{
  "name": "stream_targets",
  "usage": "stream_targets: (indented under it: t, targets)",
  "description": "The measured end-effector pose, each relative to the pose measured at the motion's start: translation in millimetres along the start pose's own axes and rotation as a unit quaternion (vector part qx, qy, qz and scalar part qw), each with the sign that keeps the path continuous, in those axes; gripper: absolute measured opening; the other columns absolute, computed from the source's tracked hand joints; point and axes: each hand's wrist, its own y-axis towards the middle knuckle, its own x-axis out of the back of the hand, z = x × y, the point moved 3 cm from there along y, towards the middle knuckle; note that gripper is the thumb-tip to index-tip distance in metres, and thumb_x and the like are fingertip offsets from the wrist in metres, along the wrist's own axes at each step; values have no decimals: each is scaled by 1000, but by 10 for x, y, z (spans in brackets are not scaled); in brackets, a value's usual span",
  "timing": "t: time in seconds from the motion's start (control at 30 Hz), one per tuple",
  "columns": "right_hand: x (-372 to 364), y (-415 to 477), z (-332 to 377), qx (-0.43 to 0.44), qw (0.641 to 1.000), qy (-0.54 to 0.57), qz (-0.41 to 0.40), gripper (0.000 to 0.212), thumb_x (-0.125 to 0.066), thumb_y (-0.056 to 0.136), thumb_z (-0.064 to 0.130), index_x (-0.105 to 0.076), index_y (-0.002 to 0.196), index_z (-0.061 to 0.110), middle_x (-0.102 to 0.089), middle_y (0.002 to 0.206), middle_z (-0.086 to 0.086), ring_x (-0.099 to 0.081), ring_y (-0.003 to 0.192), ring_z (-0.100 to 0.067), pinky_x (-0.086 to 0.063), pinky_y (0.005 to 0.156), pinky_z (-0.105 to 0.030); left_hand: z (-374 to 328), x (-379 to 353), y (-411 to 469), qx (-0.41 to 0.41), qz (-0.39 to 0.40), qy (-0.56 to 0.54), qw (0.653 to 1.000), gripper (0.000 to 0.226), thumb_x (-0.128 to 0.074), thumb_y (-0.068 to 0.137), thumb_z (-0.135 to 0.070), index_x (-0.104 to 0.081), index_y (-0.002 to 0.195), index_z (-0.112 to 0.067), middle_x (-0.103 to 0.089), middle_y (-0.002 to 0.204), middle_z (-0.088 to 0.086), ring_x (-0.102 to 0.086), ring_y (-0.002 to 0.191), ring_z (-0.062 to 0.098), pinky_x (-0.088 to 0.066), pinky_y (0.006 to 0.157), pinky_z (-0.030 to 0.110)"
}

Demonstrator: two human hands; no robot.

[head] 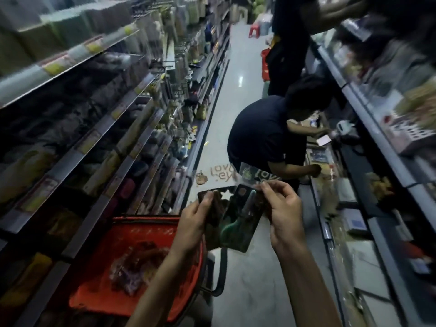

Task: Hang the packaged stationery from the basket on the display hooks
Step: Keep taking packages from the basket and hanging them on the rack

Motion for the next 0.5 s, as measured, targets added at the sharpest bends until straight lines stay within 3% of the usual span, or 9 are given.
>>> stream_targets:
  t: [0.07, 0.13, 0.2, 0.27, 0.33, 0.43, 0.5]
  targets:
    - [199, -6, 147, 13, 999, 1, -33, 10, -63, 99, 3, -66, 104, 12, -75, 96, -12, -72, 89, -19, -58, 82, -31, -132, -213, -9, -40, 14, 30, 999, 39, -57, 96, -44, -72, 86, -9, -76, 75, -1, -71, 71, 14, -58, 63, 25]
    - [386, -24, 294, 29, 997, -9, -69, 13, -59, 100, 1, -67, 101, 12, -71, 89, -11, -68, 83, -19, -55, 75, -28, -210, -377, 10, -76, 32, 37, 996, 29, -58, 101, -35, -74, 93, -14, -78, 84, -1, -73, 80, 16, -59, 72, 30]
    - [618, -93, 455, 51, 990, -29, -131, 15, -57, 101, 4, -69, 97, 12, -67, 74, -4, -62, 71, -17, -51, 62, -24, -258, -530, 58, -121, 60, 41, 990, 17, -58, 105, -22, -75, 106, -17, -78, 97, -1, -73, 91, 11, -58, 76, 24]
    - [872, -235, 595, 77, 976, -63, -193, 15, -59, 102, 14, -70, 93, 14, -62, 67, 0, -58, 67, -17, -47, 61, -28, -256, -671, 95, -139, 81, 30, 986, 16, -59, 106, -18, -74, 110, -19, -78, 102, -2, -73, 95, 10, -57, 78, 23]
    - [1137, -453, 680, 98, 958, -107, -248, 21, -61, 103, 24, -69, 87, 12, -59, 70, -6, -54, 68, -19, -44, 63, -34, -229, -837, 84, -113, 108, 3, 988, 15, -61, 105, -18, -75, 109, -20, -80, 103, 0, -74, 96, 13, -58, 77, 25]
    - [1499, -890, 744, 123, 923, -141, -337, 45, -64, 102, 36, -53, 74, 3, -43, 64, -16, -41, 55, -26, -35, 52, -39, -87, -1119, -47, -55, 177, -18, 983, 16, -61, 105, -23, -76, 111, -20, -80, 104, 0, -74, 94, 12, -57, 73, 24]
    - [1680, -1207, 725, 130, 902, -157, -382, 48, -67, 99, 38, -44, 69, 8, -34, 60, -9, -31, 53, -23, -30, 48, -36, 39, -1336, -214, -24, 244, -13, 969, 18, -61, 104, -27, -76, 113, -21, -80, 105, 3, -73, 92, 12, -55, 73, 26]
